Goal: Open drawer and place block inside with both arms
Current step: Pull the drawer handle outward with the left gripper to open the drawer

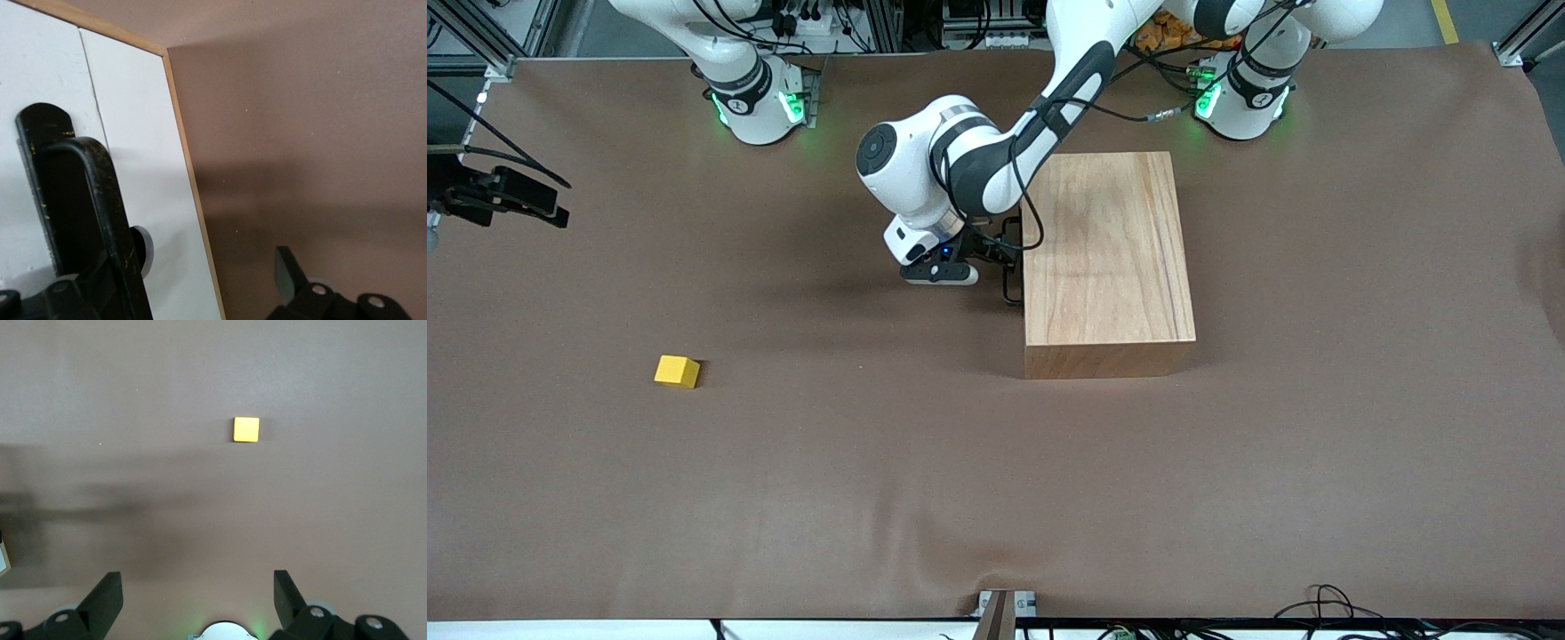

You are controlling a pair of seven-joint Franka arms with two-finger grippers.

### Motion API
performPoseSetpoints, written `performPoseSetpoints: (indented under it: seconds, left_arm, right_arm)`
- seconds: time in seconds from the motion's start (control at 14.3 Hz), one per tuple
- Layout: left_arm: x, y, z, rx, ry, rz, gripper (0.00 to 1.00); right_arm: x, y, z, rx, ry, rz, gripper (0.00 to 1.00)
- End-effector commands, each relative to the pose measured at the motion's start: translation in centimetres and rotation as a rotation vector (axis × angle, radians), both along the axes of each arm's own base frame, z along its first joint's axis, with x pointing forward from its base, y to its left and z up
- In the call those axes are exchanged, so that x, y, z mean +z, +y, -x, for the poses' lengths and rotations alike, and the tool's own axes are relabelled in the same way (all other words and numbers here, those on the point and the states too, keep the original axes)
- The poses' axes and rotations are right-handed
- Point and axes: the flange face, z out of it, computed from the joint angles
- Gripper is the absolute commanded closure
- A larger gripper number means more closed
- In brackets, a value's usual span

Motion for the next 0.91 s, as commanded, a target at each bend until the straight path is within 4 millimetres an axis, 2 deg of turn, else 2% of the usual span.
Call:
performPoseSetpoints:
  seconds: [0.0,0.49,0.84]
  left_arm:
    - [0.3,-1.5,0.3,-0.001,-0.045,0.06,0.0]
    - [0.0,-3.7,-0.2,-0.003,-0.102,0.226,0.0]
    - [0.6,-4.9,0.0,-0.014,-0.114,0.308,0.0]
  right_arm:
    - [0.3,-0.3,0.4,-0.002,-0.001,-0.017,0.0]
    - [0.3,-0.4,0.5,-0.003,-0.001,-0.017,0.0]
    - [0.3,-0.4,0.5,-0.005,0.001,-0.017,0.0]
